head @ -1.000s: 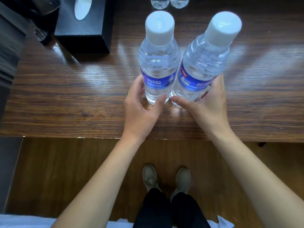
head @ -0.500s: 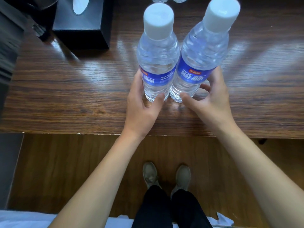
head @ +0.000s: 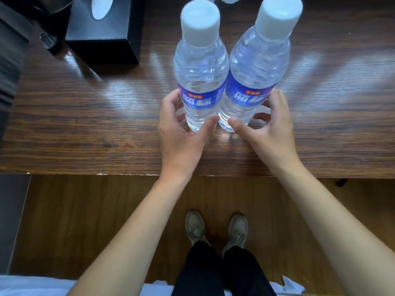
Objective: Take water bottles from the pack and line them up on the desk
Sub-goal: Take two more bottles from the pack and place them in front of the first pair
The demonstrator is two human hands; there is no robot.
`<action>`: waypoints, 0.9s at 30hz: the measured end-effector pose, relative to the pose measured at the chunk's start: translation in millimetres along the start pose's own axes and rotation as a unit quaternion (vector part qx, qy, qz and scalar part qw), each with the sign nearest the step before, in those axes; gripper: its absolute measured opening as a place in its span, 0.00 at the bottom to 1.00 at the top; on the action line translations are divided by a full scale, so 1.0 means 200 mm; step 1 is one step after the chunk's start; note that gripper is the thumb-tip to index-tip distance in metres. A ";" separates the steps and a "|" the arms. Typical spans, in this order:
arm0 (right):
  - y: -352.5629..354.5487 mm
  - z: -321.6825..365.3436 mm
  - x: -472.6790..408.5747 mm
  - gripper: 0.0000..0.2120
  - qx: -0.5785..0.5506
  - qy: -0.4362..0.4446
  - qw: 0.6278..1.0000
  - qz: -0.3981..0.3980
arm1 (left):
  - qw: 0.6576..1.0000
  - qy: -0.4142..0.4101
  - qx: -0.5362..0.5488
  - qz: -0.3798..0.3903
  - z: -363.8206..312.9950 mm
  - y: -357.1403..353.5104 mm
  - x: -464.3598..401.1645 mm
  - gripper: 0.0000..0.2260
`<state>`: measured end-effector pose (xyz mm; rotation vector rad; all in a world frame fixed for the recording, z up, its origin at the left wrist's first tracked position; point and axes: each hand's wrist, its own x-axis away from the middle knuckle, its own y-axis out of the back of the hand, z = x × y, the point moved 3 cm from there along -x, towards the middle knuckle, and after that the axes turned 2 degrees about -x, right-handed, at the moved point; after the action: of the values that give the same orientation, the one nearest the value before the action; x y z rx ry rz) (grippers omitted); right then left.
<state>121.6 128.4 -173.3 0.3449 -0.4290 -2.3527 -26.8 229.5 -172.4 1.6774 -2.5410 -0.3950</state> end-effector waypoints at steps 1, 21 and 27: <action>0.00 0.00 0.00 0.29 -0.003 0.000 1.000 0.006 | 1.000 0.003 0.004 0.000 0.00 0.00 0.00 0.30; -0.08 0.00 0.10 0.34 0.019 -0.051 0.995 -0.080 | 0.998 0.039 -0.041 -0.039 0.02 -0.01 0.04 0.30; -0.07 -0.01 0.09 0.33 0.017 -0.051 0.995 -0.079 | 0.996 0.034 -0.051 -0.065 0.00 -0.03 0.05 0.32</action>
<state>100.2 125.1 -183.9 0.2842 -0.5086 -2.5284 -26.3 217.8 -174.4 1.7926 -2.3289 -0.4596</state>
